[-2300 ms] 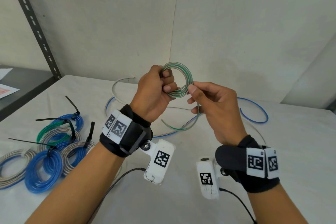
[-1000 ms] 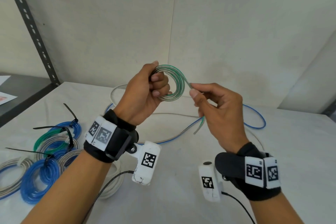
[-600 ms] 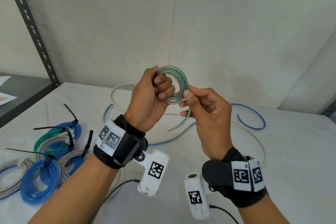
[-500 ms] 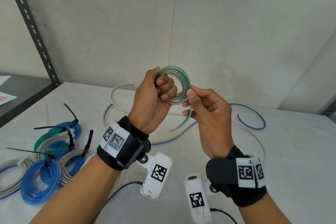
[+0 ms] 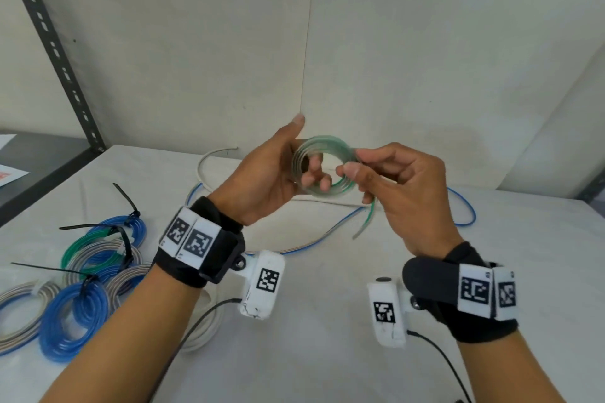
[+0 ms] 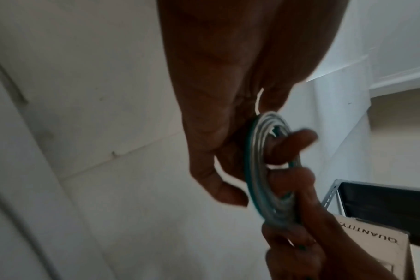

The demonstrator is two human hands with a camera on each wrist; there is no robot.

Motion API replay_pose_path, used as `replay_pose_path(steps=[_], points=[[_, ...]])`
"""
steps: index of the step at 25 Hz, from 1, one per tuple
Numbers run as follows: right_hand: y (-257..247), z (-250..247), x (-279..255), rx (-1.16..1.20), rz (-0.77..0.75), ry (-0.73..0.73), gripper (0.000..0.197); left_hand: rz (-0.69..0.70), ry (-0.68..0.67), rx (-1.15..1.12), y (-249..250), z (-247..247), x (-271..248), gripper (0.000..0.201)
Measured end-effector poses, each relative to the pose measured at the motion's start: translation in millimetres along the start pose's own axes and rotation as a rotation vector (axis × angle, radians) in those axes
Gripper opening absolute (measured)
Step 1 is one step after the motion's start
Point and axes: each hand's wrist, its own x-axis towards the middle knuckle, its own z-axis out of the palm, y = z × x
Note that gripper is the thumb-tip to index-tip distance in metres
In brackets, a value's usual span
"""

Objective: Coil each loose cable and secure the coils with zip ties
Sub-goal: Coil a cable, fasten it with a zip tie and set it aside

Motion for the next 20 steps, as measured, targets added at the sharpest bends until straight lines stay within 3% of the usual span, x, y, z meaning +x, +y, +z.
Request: replay_pose_path(steps=[3, 6, 11, 15, 20], points=[[-3.3, -11.3, -0.7, -0.258, -0.015, -0.2, 0.013, -0.037, -0.049, 0.546, -2.7, 0.3, -5.5, 0.063], [0.3, -13.8, -1.1, -0.44, -0.051, -0.233, 0.013, -0.043, -0.002, 0.689, -13.3, 9.7, -5.6, 0.054], [5.8, -9.6, 4.8, -0.226, -0.067, -0.052, 0.015, 0.026, 0.213, 0.244, -5.3, 8.9, 0.8, 0.049], [8.9, 4.3, 2.4, -0.047, -0.024, 0.064, 0.007, 0.047, 0.235, -0.066, 1.9, 10.1, 0.8, 0.046], [13.8, 24.0, -7.1, 0.102, 0.002, 0.118, 0.015, 0.1, 0.295, -0.258, -3.7, 15.7, 3.6, 0.047]])
